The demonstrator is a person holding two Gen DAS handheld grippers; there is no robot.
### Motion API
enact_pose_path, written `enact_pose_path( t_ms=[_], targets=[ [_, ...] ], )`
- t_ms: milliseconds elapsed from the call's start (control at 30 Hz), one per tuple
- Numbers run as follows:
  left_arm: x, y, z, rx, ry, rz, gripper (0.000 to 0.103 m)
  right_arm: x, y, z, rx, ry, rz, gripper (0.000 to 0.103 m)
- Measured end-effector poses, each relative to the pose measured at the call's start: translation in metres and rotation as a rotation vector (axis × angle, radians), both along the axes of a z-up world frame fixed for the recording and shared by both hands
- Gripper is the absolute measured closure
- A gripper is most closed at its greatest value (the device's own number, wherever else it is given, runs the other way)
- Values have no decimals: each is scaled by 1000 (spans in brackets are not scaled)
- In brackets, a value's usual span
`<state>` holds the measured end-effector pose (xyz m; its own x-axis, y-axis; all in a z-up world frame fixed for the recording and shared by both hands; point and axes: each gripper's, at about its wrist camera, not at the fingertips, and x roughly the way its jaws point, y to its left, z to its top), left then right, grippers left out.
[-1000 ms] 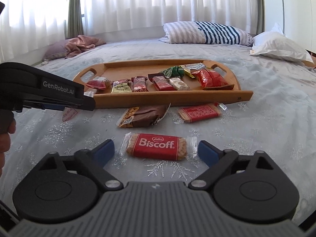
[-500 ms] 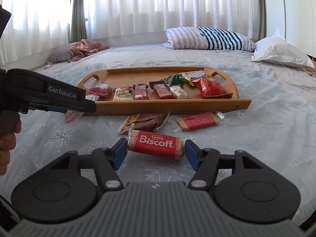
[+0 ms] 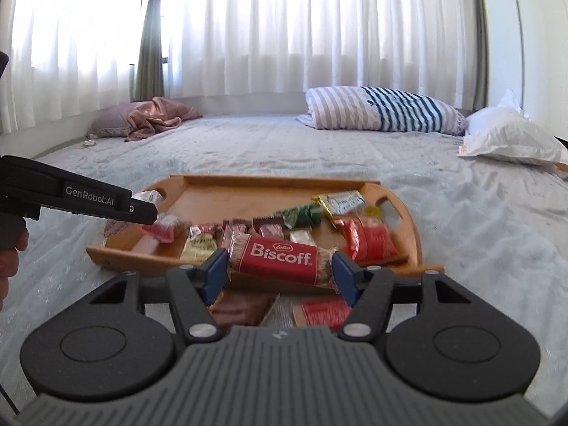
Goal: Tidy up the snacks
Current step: 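Carry the white packet and Biscoff pack over the wooden tray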
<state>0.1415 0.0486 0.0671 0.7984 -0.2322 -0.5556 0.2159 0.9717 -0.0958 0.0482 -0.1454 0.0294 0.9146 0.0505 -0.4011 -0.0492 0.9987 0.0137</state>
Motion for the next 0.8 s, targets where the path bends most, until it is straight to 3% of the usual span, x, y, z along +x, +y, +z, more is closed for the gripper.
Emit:
enact_pose_path(
  t_ms=[333, 633, 800],
  targets=[
    [55, 3, 2, -13, 24, 40, 61, 62, -6, 16, -37, -14, 140, 37],
    [110, 1, -9, -7, 72, 72, 61, 143, -20, 9, 0, 112, 209, 37],
    [134, -2, -21, 10, 97, 91, 61, 173, -22, 3, -31, 123, 207, 37]
  ],
)
